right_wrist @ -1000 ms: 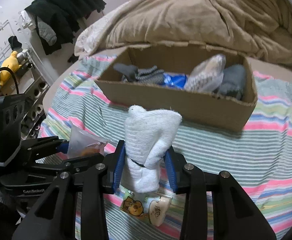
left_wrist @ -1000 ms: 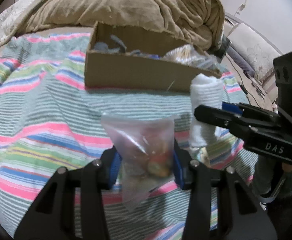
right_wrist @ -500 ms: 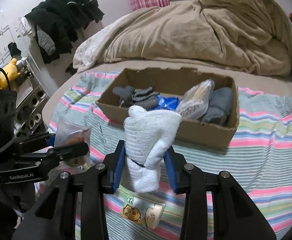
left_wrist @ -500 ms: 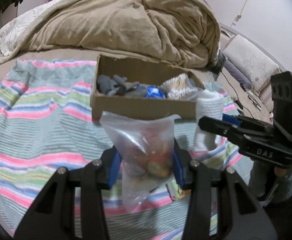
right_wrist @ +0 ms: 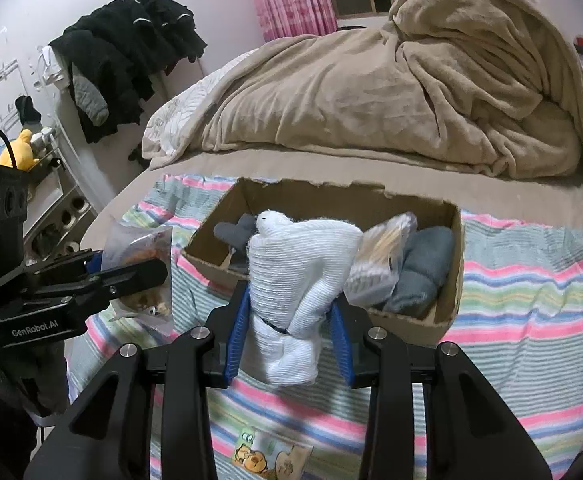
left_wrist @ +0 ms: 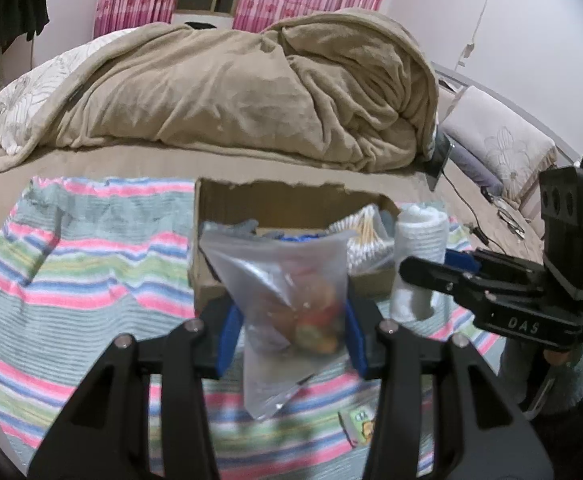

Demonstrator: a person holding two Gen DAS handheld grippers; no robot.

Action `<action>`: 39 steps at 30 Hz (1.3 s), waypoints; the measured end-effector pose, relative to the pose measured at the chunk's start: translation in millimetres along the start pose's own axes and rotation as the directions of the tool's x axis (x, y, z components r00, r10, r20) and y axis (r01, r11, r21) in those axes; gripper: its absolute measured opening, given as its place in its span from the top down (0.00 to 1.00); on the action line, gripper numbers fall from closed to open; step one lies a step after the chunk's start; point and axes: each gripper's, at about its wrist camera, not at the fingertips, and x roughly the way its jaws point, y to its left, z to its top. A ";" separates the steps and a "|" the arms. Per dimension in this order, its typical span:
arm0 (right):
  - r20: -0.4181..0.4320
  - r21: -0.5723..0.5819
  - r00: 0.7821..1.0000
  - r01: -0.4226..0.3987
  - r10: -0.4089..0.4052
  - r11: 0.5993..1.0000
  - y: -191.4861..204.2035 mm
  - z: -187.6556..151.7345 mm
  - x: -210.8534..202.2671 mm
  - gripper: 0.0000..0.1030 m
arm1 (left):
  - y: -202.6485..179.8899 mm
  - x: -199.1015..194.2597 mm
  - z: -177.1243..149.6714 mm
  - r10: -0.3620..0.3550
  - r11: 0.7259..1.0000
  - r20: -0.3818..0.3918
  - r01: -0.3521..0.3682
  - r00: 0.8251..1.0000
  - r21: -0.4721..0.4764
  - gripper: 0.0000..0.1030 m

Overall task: Organize objects
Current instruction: 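Lift and carry the snack bag and white socks with both tools toward the box, then open the left tool to drop the snack bag while the right tool releases the socks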

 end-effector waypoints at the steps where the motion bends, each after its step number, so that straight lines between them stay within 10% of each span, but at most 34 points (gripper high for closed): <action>1: 0.002 -0.003 1.000 -0.001 0.001 1.000 -0.2 1.8 0.5 0.62 | -0.1 1.0 2.1 0.000 1.000 0.004 0.000 1.000 0.001 0.56; 20: 0.023 0.000 1.000 0.002 -0.002 1.000 -17.3 32.8 21.0 0.62 | 4.9 40.3 35.2 0.005 1.000 0.033 -0.005 0.999 0.006 0.56; 39: -0.047 0.044 0.998 -0.039 0.041 0.998 -39.1 37.5 73.9 0.61 | 26.8 115.2 31.5 0.036 0.997 -0.103 -0.043 0.994 -0.067 0.53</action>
